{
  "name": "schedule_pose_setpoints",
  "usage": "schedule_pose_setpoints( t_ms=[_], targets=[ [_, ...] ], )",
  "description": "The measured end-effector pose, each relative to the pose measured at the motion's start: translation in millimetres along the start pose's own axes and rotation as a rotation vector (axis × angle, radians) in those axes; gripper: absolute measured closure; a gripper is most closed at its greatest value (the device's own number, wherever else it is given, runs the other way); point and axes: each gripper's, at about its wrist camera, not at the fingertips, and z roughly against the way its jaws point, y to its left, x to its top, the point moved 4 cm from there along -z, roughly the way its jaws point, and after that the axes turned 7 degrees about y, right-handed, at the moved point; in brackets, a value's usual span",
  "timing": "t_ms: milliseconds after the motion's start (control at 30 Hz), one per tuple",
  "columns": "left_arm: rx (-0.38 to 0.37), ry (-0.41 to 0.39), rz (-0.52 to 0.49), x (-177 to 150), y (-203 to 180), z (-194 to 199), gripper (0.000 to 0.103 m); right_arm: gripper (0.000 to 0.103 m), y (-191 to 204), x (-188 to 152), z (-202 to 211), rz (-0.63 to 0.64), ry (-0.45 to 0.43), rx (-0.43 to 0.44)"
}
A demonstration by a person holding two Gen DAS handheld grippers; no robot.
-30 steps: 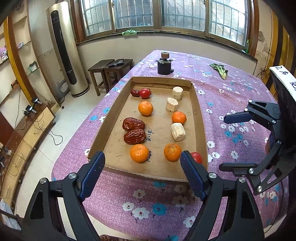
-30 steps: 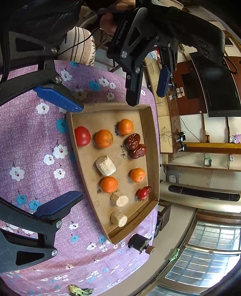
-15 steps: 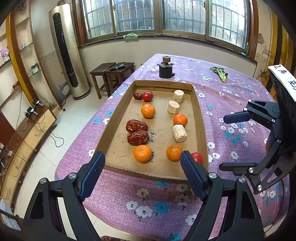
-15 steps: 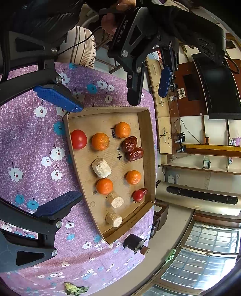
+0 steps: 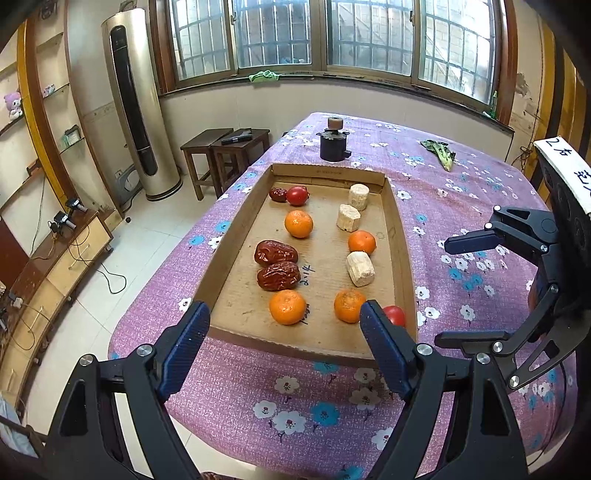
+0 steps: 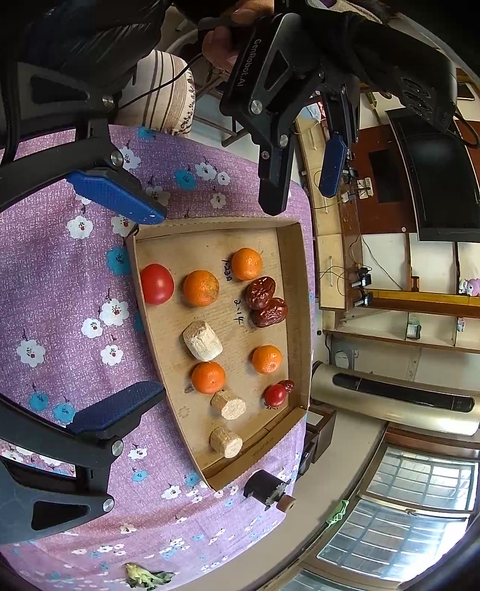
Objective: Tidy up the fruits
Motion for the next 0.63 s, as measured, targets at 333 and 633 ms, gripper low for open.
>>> schedule_pose_setpoints(
  t_ms=[333, 633],
  targets=[
    [-0.001, 0.005, -0.002, -2.4, -1.5, -1.1, 0.019, 0.015, 0.8, -3.6, -1.5, -0.012, 0.004, 0.002],
    [-0.009, 0.019, -0.003, -3.3, -4.2, -4.5, 0.019, 0.015, 2.8, -5.1, -4.7, -0.015, 0.009, 0.008]
  ],
)
